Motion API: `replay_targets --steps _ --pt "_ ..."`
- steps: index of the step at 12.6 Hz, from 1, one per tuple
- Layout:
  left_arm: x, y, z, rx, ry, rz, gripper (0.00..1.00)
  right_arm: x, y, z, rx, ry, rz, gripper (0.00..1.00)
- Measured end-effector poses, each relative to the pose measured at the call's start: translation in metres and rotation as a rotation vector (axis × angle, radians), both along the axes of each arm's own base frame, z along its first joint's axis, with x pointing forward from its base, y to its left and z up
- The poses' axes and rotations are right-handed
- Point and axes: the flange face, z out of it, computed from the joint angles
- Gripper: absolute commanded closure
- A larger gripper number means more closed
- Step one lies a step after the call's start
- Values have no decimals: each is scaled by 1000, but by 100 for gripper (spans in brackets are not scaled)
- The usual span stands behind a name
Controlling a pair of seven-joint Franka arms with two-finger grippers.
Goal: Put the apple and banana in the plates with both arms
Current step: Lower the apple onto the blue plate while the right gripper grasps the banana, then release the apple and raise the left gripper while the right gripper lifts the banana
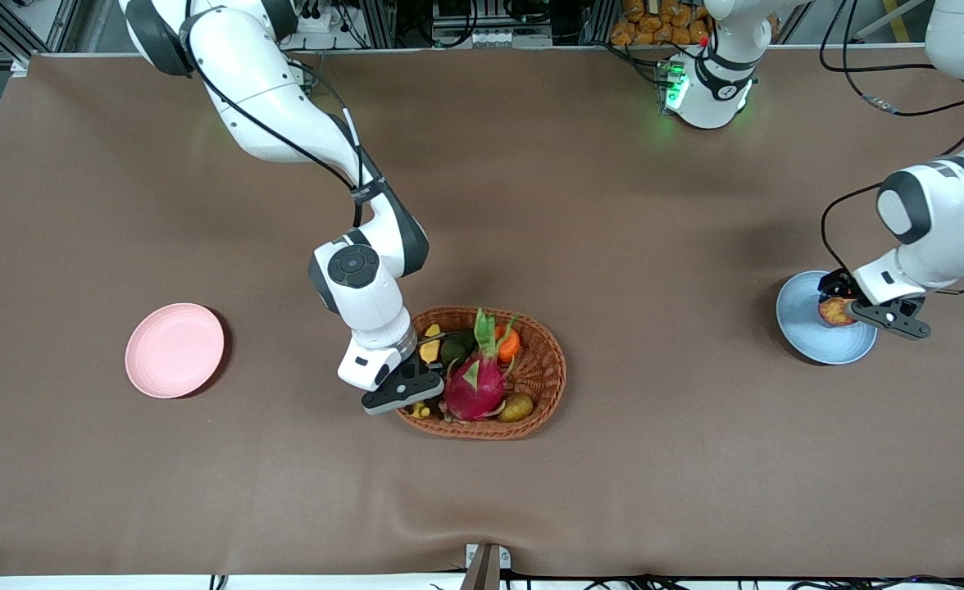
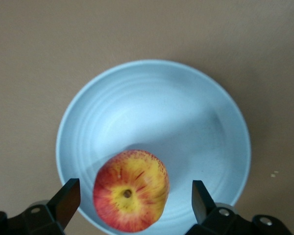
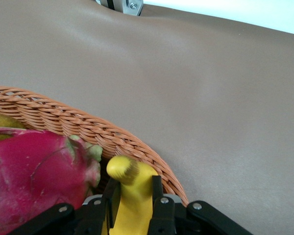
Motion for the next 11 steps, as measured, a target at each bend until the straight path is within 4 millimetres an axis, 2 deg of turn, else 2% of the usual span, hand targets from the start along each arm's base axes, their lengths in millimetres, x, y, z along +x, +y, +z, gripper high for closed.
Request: replay_targets --steps 3,5,9,11 --pt "36 -11 58 -6 1 -24 0 2 -1 17 -2 -1 -5 100" --pt "54 -25 89 -12 -10 -42 0 2 -3 27 -5 4 -9 100" --pt "82 -42 153 -14 -55 -65 0 2 -3 30 -7 6 -9 100" --pt "88 -48 171 -18 -63 -59 0 3 -4 30 -8 5 -11 100"
